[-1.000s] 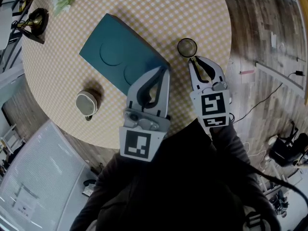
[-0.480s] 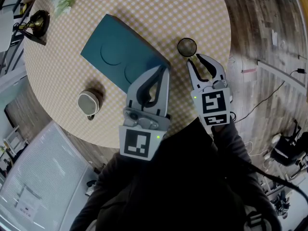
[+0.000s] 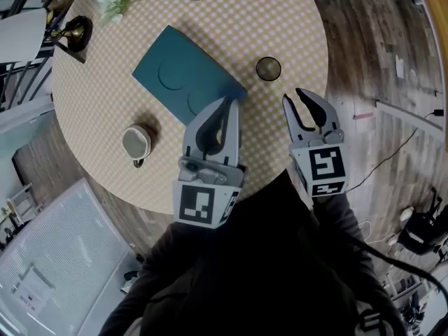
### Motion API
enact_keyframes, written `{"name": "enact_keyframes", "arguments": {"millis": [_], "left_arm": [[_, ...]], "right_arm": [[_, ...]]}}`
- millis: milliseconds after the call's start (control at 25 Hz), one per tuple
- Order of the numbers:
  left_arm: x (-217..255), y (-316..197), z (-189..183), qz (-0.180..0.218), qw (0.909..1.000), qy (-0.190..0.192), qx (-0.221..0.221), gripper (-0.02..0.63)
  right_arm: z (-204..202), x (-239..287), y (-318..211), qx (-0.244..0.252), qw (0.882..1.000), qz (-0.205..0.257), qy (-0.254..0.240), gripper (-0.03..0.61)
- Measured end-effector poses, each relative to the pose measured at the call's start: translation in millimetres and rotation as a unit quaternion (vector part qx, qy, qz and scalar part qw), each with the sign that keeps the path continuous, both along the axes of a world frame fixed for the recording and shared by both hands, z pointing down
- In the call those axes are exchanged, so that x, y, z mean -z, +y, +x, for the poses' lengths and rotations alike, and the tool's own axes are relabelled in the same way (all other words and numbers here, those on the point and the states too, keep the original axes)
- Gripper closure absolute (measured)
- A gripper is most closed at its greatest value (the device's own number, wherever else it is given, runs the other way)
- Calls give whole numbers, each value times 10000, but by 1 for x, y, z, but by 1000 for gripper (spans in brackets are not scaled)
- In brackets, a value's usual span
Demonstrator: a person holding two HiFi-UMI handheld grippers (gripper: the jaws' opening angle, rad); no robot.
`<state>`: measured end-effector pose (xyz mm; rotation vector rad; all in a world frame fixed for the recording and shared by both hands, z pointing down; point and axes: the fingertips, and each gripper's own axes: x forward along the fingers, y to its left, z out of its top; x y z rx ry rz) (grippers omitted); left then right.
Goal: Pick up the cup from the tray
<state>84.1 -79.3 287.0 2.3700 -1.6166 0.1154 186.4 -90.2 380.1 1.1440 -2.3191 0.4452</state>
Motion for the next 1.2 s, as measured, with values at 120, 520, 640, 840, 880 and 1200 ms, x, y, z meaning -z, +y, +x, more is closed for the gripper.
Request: {"name": "enact_keyframes", "arguments": {"millis": [120, 520, 640, 840, 880, 1200], "left_arm": [[20, 11, -10, 252, 9995, -160, 34, 607], [89, 66, -58, 738, 9954, -345, 501, 607], [106, 82, -80, 740, 9941, -337, 722, 607], [134, 113, -97, 1017, 9910, -375, 782, 607], [138, 118, -98, 1058, 9905, -392, 781, 607], [152, 138, -112, 1195, 9891, -350, 790, 607]], "right_arm": [[-6, 36, 2, -66, 9987, 399, -308, 506], [-65, 146, 59, 41, 9822, 1514, -1113, 565], [-79, 174, 73, 33, 9773, 1725, -1231, 566], [-104, 209, 103, 170, 9684, 2146, -1260, 569], [-107, 214, 109, 193, 9672, 2199, -1257, 569], [-123, 230, 133, 252, 9626, 2440, -1146, 571]]}}
